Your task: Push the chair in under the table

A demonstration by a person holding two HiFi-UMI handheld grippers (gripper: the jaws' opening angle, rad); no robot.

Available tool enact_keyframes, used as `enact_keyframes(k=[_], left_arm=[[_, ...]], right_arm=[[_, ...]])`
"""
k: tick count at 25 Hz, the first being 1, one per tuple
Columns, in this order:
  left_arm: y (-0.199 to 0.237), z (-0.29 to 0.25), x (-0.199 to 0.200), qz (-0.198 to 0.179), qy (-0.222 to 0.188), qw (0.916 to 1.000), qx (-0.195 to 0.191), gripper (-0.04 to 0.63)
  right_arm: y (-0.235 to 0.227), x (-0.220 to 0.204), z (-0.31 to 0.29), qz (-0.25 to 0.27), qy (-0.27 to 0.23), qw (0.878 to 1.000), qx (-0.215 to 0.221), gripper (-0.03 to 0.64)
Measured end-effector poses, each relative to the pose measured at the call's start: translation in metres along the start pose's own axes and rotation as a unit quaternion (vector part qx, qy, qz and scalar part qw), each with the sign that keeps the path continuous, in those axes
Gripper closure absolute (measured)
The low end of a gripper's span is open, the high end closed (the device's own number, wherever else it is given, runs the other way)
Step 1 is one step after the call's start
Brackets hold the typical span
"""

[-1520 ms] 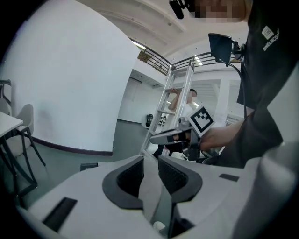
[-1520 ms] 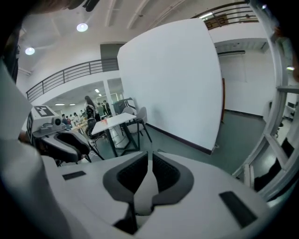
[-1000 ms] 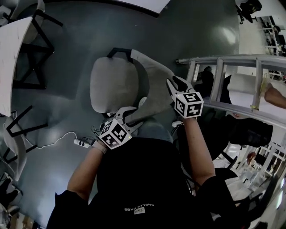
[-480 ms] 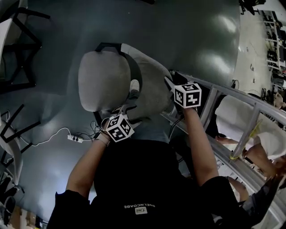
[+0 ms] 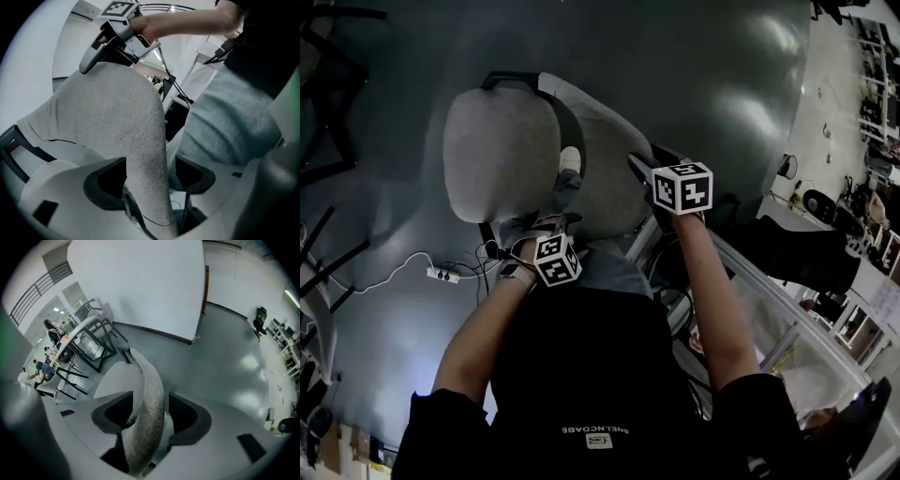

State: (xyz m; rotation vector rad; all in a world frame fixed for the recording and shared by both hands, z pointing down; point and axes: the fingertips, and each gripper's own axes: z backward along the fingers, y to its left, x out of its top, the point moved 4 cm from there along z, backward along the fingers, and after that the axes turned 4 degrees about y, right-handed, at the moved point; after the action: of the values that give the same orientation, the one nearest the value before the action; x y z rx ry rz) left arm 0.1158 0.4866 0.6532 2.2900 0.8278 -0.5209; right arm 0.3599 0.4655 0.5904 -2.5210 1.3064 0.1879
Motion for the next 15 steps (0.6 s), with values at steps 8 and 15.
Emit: enact_keyframes(k=[8, 15], left_arm=[[0.014, -0.027, -0.007, 0.027, 0.011, 0.9996, 0.001, 0.284], [0.019, -0.031, -0.009, 0.078, 0.006, 0.9966, -0.024, 0.259]], right_arm=[[0.006, -0.011, -0.019, -0.001, 0.013, 1.0, 0.001, 0.39], [0.006, -0.016, -0.031, -0.01, 0.024, 1.0, -0.01, 0.39]])
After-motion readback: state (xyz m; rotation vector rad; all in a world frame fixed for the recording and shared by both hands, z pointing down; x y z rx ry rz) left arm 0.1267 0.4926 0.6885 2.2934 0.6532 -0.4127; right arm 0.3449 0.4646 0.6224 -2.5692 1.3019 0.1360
